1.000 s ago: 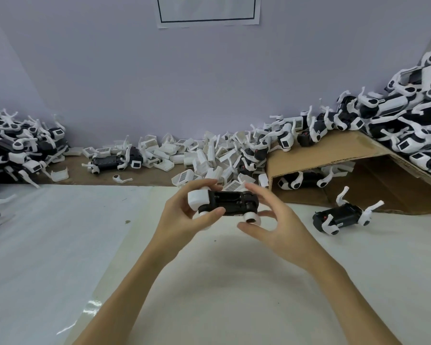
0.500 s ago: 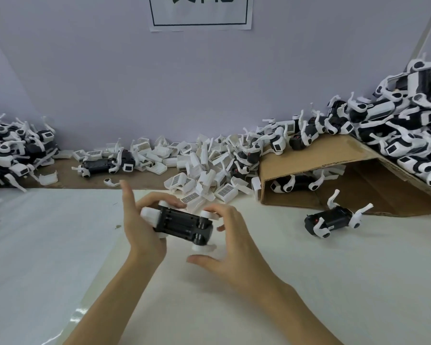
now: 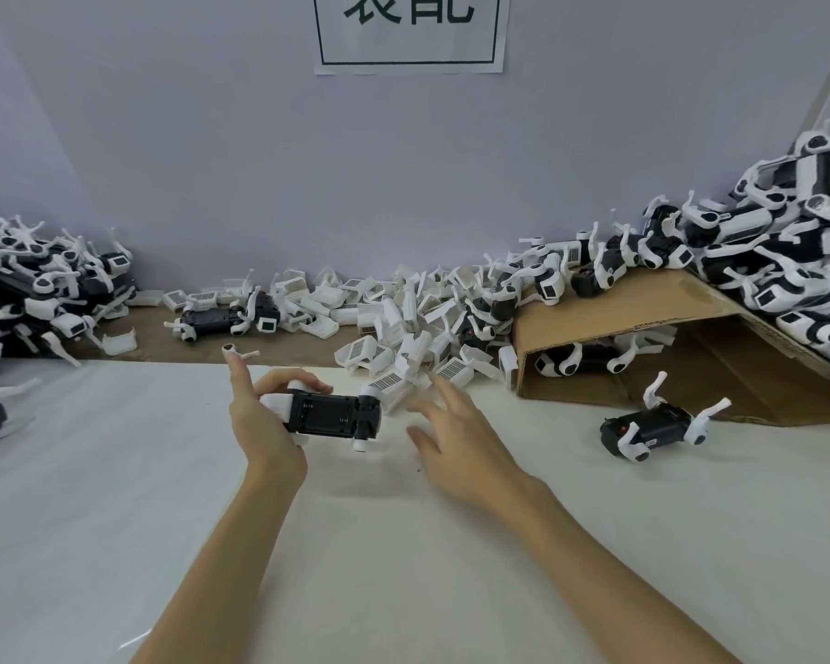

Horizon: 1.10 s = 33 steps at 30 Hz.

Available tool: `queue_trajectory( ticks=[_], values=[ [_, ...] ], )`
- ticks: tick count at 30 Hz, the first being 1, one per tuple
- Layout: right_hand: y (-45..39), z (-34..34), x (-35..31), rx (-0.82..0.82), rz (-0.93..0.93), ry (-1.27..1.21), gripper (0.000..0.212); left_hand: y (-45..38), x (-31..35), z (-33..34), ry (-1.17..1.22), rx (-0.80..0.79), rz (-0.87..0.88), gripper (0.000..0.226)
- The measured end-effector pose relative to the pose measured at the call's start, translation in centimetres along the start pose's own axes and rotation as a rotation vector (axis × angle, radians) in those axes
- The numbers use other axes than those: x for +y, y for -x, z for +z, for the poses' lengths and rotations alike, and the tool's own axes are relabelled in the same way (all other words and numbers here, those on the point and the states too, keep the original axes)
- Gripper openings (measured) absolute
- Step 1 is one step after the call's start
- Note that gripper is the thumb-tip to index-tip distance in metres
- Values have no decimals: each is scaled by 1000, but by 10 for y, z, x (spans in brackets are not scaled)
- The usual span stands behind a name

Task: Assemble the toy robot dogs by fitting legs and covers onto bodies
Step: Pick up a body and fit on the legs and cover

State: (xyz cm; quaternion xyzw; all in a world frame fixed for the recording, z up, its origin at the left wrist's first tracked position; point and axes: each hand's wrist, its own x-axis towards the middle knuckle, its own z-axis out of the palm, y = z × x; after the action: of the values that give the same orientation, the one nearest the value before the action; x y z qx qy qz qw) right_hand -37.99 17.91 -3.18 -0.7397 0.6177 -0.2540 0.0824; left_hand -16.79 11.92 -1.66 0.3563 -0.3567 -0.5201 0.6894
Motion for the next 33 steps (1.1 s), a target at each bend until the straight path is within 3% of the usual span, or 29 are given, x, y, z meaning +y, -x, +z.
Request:
queue_trajectory(
  ticks=[4, 6, 11, 13, 16, 24, 33],
  values=[
    [-31, -3, 9, -8, -14, 113, 51, 2, -3, -1, -52, -9, 6, 87],
    [-32, -6, 12, 41, 0, 39, 50, 3, -3, -1, -57, -4, -5, 86],
    [-8, -28, 18, 374, 131, -559, 19, 9, 1, 7, 13, -21, -73, 84],
    [8, -35, 22, 433, 240, -831, 12, 15, 1, 16, 53, -49, -129, 83],
    [33, -33, 28, 447, 373, -1100, 7, 29, -4, 29, 8, -86, -202, 82],
    [43, -47, 27, 479, 449, -1436, 49, 51, -9, 47, -134, -189, -265, 67],
    [45, -52, 29, 321, 422, -1644, 37, 52, -6, 50, -292, -336, -450, 17]
  ],
)
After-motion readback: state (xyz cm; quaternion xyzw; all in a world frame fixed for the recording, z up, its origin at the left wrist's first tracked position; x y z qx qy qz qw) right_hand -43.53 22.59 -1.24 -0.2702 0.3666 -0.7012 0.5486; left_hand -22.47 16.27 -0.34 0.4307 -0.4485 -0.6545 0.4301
